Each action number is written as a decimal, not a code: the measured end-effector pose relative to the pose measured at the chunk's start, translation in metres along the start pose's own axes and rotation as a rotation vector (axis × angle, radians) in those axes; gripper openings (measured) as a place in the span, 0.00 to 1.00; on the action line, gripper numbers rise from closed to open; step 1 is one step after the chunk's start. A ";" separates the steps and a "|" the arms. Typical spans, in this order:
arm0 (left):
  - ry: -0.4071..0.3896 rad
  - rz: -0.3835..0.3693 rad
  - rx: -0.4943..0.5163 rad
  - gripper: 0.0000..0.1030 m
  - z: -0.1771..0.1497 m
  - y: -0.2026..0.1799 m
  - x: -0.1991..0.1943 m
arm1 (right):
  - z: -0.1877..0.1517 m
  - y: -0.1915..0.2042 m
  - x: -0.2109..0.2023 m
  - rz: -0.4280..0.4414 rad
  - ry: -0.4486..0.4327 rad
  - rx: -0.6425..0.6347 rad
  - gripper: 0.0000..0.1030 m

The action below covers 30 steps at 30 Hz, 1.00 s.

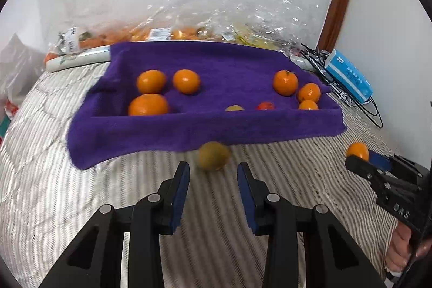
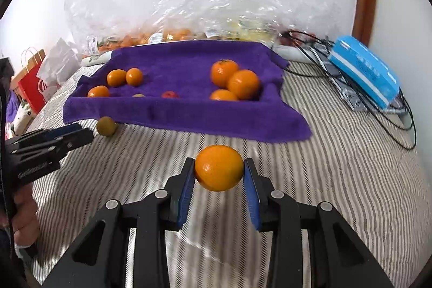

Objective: Organize fruits
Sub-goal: 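Grasp the brown kiwi with the left gripper while the right gripper lifts its orange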

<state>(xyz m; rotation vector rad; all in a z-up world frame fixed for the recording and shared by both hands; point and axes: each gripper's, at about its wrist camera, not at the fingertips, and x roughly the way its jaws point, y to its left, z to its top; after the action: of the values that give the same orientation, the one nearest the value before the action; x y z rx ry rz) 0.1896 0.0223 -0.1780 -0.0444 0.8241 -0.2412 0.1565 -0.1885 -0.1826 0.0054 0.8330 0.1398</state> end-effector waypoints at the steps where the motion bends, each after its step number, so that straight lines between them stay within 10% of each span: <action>1: 0.005 0.011 0.005 0.34 0.001 -0.002 0.004 | -0.002 -0.004 0.000 0.001 -0.002 0.005 0.34; 14: 0.066 0.128 -0.021 0.27 0.015 -0.013 0.034 | -0.008 -0.008 0.006 -0.002 -0.002 -0.025 0.34; 30: 0.061 0.095 -0.063 0.27 0.015 -0.009 0.034 | -0.009 -0.019 0.021 0.050 0.068 0.040 0.34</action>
<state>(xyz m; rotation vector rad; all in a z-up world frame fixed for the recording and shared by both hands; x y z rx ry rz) 0.2210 0.0051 -0.1910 -0.0568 0.8918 -0.1275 0.1667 -0.2051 -0.2053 0.0593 0.9035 0.1715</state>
